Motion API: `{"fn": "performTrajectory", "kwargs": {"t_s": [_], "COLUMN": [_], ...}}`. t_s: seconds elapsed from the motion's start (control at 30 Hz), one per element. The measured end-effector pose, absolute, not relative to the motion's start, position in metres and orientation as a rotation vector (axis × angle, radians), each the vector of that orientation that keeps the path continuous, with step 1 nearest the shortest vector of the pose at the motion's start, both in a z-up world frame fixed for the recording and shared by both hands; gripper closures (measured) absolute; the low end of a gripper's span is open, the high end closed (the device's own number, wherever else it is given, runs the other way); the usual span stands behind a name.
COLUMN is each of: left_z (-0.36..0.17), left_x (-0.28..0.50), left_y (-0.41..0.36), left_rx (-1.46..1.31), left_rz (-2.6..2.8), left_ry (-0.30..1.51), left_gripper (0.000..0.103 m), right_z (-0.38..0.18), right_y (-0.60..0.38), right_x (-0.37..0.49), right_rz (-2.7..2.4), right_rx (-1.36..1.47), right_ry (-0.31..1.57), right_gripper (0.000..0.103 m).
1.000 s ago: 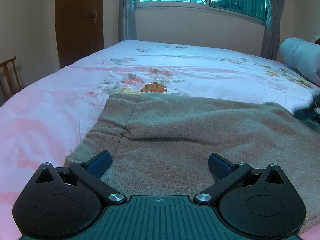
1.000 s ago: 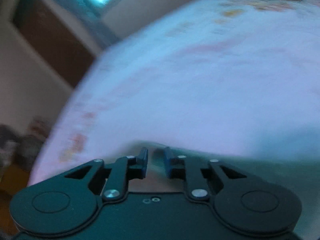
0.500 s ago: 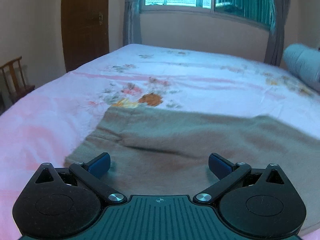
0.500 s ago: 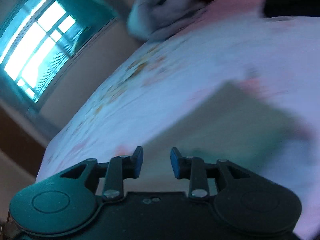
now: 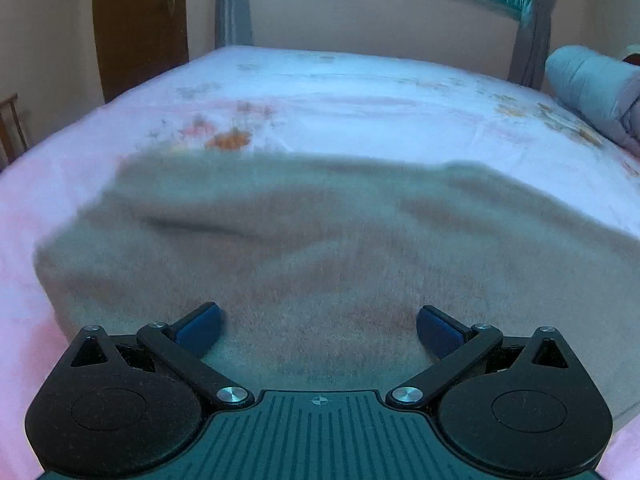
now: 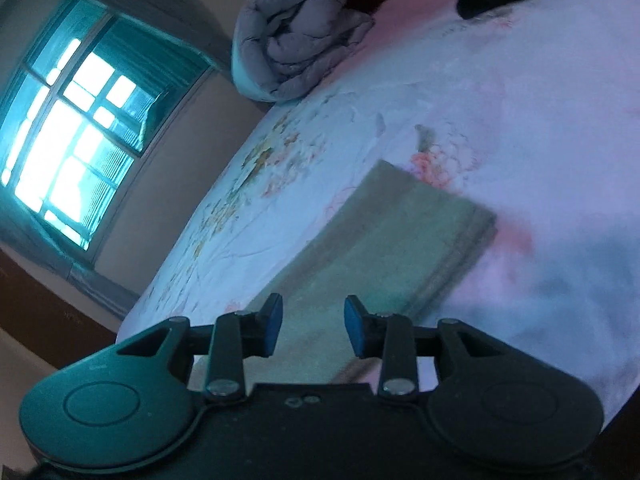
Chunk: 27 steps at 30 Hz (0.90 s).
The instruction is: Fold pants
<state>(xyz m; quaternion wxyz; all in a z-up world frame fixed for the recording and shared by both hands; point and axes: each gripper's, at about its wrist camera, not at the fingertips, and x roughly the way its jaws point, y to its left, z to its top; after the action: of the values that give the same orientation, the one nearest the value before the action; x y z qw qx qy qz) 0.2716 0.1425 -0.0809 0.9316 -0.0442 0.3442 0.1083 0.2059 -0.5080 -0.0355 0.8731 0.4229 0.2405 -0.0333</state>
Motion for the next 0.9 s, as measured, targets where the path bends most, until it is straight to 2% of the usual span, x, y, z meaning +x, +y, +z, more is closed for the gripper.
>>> {"fn": "performTrajectory", "kwargs": {"t_s": [0.13,0.23,0.3,0.43,0.53,0.67,0.8,0.9], "left_z": [-0.066,-0.052,-0.051,-0.079,-0.088,-0.086,-0.085,-0.088], "left_x": [0.260,0.255,0.255,0.267,0.255,0.252,0.255,0.265], "left_y": [0.128,0.095,0.073,0.035,0.026,0.029,0.028,0.030], "left_rx": [-0.100,-0.092,-0.083,-0.070,-0.030,-0.025,-0.022,-0.021], "left_rz": [0.235,0.159,0.110,0.071,0.090,0.083,0.095,0.107], "left_ry": [0.671,0.617,0.613,0.732,0.667,0.668,0.674,0.677], "left_gripper": [0.000,0.000,0.000,0.000,0.000,0.000,0.000,0.000], "right_z": [-0.039,-0.041,-0.044,-0.058,-0.076,-0.091,-0.103,-0.107], "right_y": [-0.527,-0.542,-0.552,-0.567,-0.580,-0.588,-0.589,-0.591], "right_x": [0.189,0.180,0.176,0.174,0.180,0.192,0.206,0.201], "right_rz": [-0.114,-0.138,-0.149,-0.156,-0.162,-0.120,-0.087,-0.065], "right_rx": [0.911,0.920,0.953,1.034,1.118,1.188,1.203,1.229], "right_ry": [0.487,0.468,0.452,0.447,0.458,0.437,0.421,0.403], "right_gripper": [0.075,0.069,0.059,0.059,0.059,0.060,0.071,0.074]}}
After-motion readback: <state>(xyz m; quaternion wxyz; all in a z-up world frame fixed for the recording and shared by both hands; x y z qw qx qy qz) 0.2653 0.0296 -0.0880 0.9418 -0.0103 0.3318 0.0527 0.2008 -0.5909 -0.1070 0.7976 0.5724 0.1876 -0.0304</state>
